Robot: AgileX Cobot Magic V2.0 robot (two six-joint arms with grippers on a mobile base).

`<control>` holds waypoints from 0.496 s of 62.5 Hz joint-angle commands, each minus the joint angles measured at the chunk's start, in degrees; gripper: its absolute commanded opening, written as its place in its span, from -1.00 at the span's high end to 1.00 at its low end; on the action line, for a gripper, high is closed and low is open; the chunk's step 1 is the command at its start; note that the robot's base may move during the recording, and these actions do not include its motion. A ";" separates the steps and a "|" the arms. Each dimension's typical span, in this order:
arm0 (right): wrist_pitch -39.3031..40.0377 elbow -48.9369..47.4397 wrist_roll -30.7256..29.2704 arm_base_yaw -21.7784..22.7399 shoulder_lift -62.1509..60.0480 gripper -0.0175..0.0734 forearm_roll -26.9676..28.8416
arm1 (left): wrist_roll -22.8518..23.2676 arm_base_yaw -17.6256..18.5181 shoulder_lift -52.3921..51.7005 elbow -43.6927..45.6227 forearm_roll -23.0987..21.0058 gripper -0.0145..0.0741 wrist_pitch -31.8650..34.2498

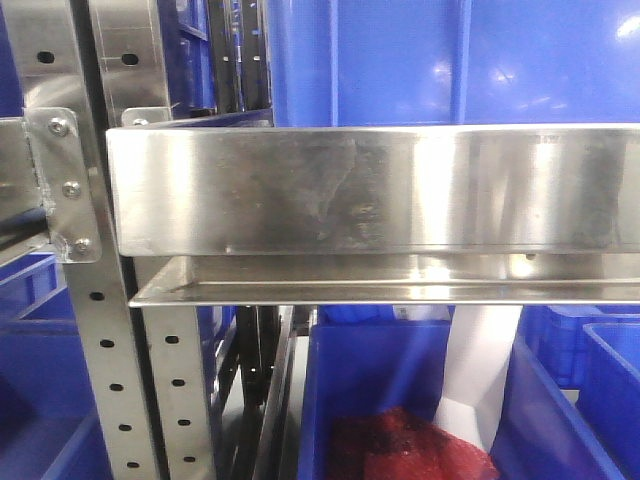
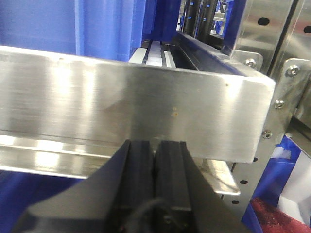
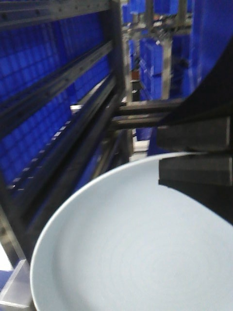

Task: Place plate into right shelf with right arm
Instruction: 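Lower the plate into the blue bin and open the right gripper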

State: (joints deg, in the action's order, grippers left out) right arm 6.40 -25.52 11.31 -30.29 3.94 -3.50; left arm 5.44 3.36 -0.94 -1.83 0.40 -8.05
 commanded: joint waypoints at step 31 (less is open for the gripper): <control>-9.19 -38.36 -5.93 1.03 40.15 0.50 5.13 | 0.34 0.11 -0.36 -0.54 0.01 0.78 5.15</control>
State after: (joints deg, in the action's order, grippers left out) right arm -2.84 -57.70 6.19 -30.08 37.78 1.45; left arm 5.44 3.36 -0.94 -1.83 0.40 -8.05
